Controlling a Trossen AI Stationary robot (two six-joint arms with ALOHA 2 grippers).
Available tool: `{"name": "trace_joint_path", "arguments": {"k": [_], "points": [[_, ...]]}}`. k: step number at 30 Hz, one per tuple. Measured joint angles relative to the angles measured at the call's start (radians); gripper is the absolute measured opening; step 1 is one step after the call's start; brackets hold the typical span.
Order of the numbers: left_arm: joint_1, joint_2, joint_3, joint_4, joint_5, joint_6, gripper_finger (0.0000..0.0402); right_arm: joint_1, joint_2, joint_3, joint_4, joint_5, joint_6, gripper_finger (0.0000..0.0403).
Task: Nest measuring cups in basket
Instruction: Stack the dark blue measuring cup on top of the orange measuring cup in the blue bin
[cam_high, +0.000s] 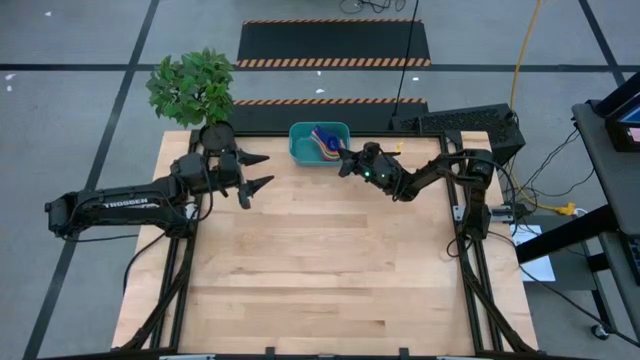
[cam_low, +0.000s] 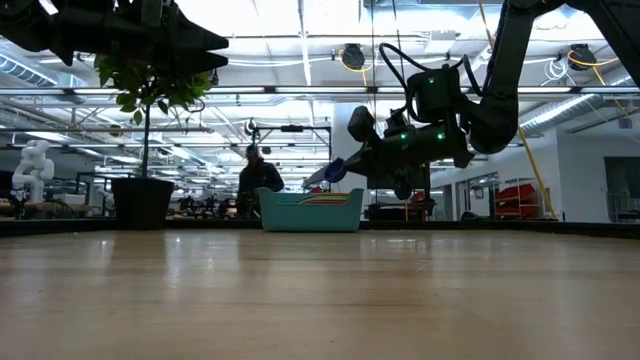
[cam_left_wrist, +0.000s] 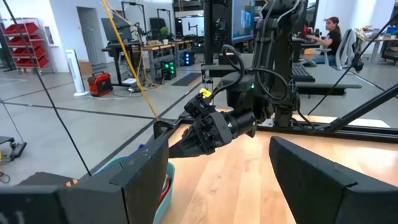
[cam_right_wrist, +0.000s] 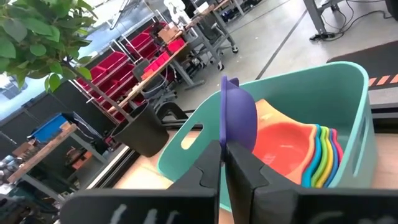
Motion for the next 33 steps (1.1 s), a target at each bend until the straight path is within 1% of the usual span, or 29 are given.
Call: {"name": "trace_joint_path", "arguments": {"k": [5, 27, 33], "points": [[-0.002, 0.000, 0.000, 0.010, 0.000, -0.005, 0.0282, 0.000, 0.000, 0.000, 0.000, 0.027, 0.002, 0.0000], [-0.016, 0.000, 0.000, 0.042, 0.008, -0.004, 0.0282, -0.004, -0.001, 0.000, 0.000, 0.025, 0.027, 0.0000], [-0.033, 0.000, 0.000, 0.057, 0.008, 0.023, 0.0282, -0.005, -0.001, 0.000, -0.007, 0.024, 0.027, 0.0000]]}}
